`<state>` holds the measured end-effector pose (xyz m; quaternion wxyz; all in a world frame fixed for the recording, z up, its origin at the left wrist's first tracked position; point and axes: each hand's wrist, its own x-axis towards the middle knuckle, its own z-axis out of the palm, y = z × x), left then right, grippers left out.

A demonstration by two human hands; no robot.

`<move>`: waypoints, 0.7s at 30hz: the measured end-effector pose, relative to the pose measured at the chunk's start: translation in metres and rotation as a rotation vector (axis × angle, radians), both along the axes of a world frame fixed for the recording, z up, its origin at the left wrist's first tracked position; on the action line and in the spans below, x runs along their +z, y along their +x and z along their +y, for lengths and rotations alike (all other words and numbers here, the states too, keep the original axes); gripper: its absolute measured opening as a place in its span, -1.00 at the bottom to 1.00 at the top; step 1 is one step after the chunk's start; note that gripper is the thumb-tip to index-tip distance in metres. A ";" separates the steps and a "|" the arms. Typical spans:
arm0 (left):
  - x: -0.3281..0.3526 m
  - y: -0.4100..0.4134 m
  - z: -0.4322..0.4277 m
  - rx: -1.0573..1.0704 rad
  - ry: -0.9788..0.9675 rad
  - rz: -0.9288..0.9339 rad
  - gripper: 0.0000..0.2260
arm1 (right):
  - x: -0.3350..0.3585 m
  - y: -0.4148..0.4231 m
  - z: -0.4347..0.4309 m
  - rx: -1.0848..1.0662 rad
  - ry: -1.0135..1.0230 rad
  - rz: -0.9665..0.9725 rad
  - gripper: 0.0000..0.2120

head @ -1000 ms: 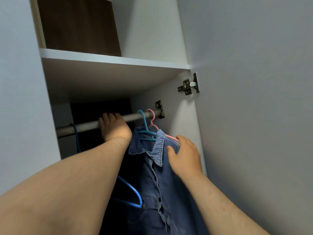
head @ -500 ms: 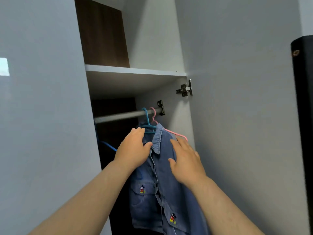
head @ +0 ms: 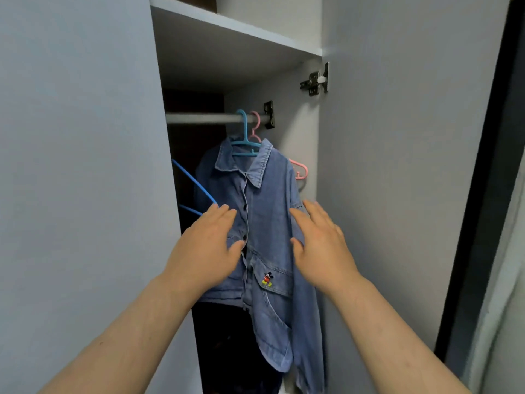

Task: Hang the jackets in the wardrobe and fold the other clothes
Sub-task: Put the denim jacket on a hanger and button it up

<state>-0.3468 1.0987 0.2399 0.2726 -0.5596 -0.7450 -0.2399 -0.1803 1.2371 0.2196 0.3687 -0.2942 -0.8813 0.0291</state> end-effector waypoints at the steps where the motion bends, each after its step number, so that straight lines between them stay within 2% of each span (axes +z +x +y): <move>1: -0.003 0.000 -0.001 -0.008 0.002 -0.011 -0.51 | -0.003 0.001 -0.001 -0.005 -0.009 0.000 -0.45; 4: -0.013 0.000 0.000 -0.038 -0.026 -0.042 -0.43 | -0.010 -0.002 -0.003 -0.011 -0.029 -0.006 -0.45; 8: -0.022 -0.008 0.009 -0.078 -0.016 -0.022 -0.45 | -0.021 -0.015 -0.005 -0.004 -0.101 0.034 -0.45; 13: -0.036 -0.018 0.041 -0.195 -0.037 -0.099 -0.41 | -0.033 -0.022 0.010 -0.108 -0.112 0.012 -0.45; 17: -0.046 -0.024 0.058 -0.292 -0.046 -0.106 -0.46 | -0.039 -0.013 0.028 -0.206 -0.164 -0.034 -0.45; 21: -0.038 -0.023 0.061 -0.356 -0.083 -0.286 -0.41 | -0.024 -0.007 0.025 -0.298 -0.253 -0.072 -0.44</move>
